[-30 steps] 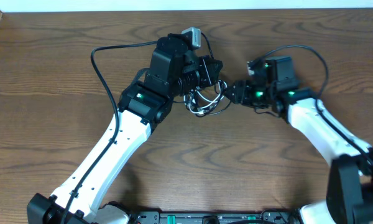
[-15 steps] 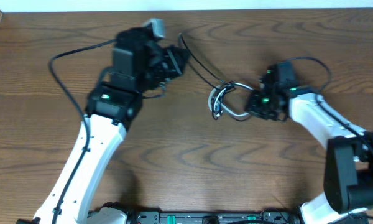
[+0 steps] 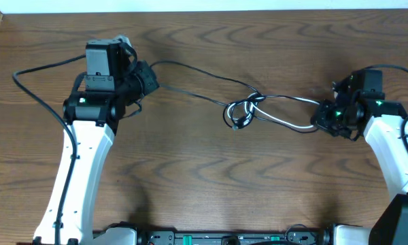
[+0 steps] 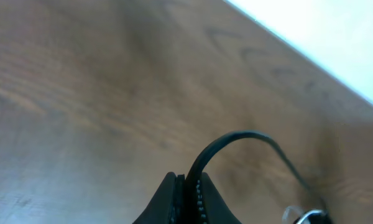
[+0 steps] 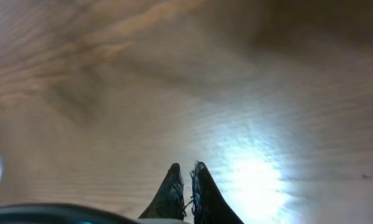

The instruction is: Untangle cables

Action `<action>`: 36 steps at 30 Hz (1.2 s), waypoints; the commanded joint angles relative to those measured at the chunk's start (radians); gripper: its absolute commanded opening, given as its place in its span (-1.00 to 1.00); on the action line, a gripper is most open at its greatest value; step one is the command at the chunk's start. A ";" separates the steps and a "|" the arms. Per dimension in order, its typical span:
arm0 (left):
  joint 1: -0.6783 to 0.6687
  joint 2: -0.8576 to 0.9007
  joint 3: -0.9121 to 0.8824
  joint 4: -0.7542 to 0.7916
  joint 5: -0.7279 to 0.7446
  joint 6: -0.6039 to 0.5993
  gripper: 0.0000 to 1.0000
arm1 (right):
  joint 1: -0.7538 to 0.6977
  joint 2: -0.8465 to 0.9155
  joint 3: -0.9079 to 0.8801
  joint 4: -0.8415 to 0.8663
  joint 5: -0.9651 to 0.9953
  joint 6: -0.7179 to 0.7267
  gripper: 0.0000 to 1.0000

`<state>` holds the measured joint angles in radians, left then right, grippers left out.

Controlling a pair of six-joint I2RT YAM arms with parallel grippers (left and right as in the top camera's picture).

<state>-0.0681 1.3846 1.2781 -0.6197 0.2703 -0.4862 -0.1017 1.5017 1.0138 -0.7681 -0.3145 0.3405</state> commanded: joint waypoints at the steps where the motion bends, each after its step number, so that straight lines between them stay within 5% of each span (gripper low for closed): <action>1: 0.006 0.053 0.015 -0.055 -0.085 0.055 -0.85 | -0.035 -0.005 0.005 -0.037 0.074 -0.044 -0.98; 8: -0.092 0.165 0.002 -0.106 0.127 0.225 -0.85 | -0.003 -0.005 0.005 -0.068 -0.010 -0.088 -0.98; 16: -0.272 0.284 0.002 -0.086 0.145 0.235 -0.78 | 0.071 -0.004 0.005 -0.058 -0.048 -0.075 -0.97; 25: -0.389 0.380 0.002 -0.026 0.200 0.223 0.04 | 0.117 0.017 0.005 -0.050 -0.047 -0.038 -0.96; 36: -0.435 0.380 0.002 0.134 0.385 0.141 0.61 | 0.128 0.023 0.005 -0.047 -0.047 -0.029 -0.96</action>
<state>-0.4904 1.7676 1.2778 -0.4984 0.5751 -0.3248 0.0193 1.5181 1.0138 -0.8169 -0.3500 0.3019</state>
